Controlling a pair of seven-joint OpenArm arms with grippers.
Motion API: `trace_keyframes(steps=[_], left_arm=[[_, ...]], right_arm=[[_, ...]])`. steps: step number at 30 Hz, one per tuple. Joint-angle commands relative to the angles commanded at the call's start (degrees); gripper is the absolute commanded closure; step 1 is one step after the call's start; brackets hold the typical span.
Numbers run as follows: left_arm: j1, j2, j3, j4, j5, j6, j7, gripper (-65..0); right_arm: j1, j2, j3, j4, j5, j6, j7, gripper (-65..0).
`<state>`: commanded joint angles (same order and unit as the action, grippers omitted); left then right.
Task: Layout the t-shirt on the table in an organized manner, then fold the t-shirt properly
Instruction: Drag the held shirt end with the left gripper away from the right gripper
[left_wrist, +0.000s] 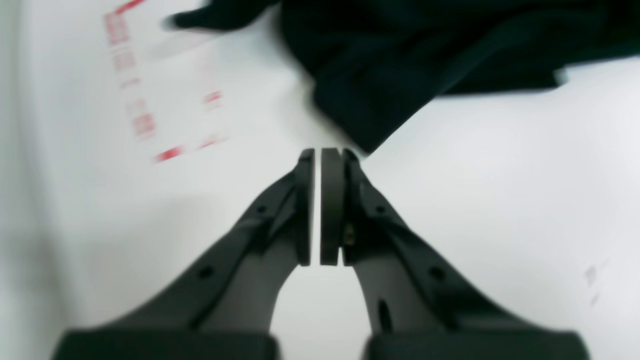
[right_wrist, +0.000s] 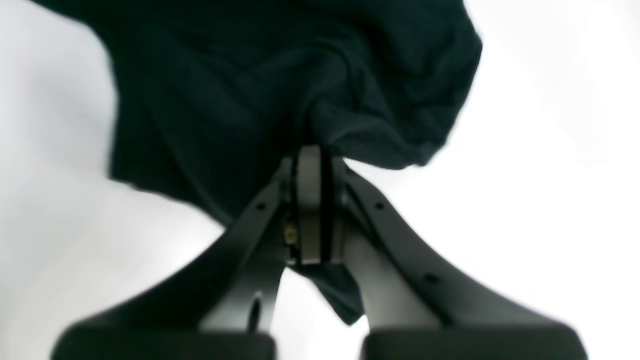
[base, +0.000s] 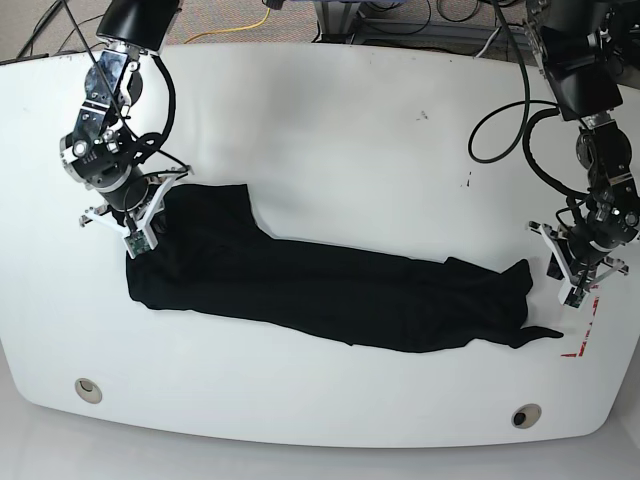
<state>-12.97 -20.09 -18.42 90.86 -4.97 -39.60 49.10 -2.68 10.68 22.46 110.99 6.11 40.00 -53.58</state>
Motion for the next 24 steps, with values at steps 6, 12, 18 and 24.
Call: trace_keyframes(steps=[6, 12, 18, 24], left_arm=[[1.05, -1.41, -1.49, 4.40, 0.18, -0.40, 2.64, -0.4], [0.44, -1.32, -3.08, -2.20, 0.00, -0.40, 2.46, -4.7], [-4.57, -0.18, -3.69, -13.36, 0.00, -0.40, 0.97, -32.6], [-7.91, 1.67, -4.66, -25.32, 0.00, -0.40, -6.15, -47.6]], right_arm=[[-0.44, 0.00, -0.18, 2.81, 0.00, 0.00, -2.46, -0.2], [-0.26, -0.09, -0.26, 2.20, 0.09, 0.00, -2.46, -0.2], [-0.09, -0.18, -0.35, 0.35, 0.09, 0.00, -2.11, -0.2], [-0.26, -0.18, -0.35, 0.09, 0.09, 0.00, -0.53, -0.2]])
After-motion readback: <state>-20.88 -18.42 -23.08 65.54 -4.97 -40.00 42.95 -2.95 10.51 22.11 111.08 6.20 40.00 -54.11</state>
